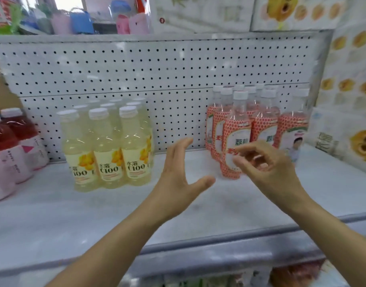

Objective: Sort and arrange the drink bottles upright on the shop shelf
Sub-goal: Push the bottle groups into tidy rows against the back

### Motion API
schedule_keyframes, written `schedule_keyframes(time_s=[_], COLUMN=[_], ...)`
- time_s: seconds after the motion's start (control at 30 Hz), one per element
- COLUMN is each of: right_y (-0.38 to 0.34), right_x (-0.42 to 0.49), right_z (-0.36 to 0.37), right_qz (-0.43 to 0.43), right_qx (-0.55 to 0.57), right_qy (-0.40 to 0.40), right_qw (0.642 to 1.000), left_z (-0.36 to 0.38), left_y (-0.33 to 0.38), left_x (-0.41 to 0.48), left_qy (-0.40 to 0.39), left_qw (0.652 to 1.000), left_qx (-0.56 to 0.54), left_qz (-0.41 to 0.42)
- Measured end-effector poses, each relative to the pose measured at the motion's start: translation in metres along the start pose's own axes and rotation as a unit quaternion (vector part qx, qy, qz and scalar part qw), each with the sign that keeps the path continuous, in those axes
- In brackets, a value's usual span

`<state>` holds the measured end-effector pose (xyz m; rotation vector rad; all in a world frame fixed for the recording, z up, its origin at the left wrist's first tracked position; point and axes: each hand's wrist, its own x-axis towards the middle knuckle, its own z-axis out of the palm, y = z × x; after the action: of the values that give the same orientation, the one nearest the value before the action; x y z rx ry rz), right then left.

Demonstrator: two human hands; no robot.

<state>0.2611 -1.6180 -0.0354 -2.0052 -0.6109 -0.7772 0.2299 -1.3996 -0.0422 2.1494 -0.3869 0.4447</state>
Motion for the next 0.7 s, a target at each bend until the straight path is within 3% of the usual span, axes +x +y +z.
schedule_keyframes(time_s=[0.07,0.17,0.23,0.3,0.43,0.7], right_y=[0.031,0.086,0.121,0.148,0.174,0.182], right_x=[0.002,0.012,0.025,0.039,0.058,0.075], right_z=[-0.034,-0.075,-0.094,-0.101,-0.086,-0.05], right_qz=[-0.016,0.107,0.218,0.269,0.224,0.16], right_qx=[-0.032,-0.003,0.032,0.081,0.197,0.238], right_qy=[0.087,0.166,0.098,-0.016,-0.164,-0.181], right_qw=[0.996,0.98,0.97,0.96,0.94,0.941], left_z=[0.03,0.064,0.08,0.09,0.112,0.126], left_y=[0.011,0.019,0.02,0.02,0.007,-0.015], left_x=[0.014,0.035,0.051,0.068,0.1,0.124], left_qy=[-0.013,-0.018,-0.017,-0.006,0.013,0.085], left_qw=[0.997,0.98,0.97,0.966,0.966,0.962], left_qx=[-0.057,-0.151,-0.173,-0.177,-0.213,-0.23], left_qz=[-0.052,-0.13,-0.168,-0.19,-0.147,-0.124])
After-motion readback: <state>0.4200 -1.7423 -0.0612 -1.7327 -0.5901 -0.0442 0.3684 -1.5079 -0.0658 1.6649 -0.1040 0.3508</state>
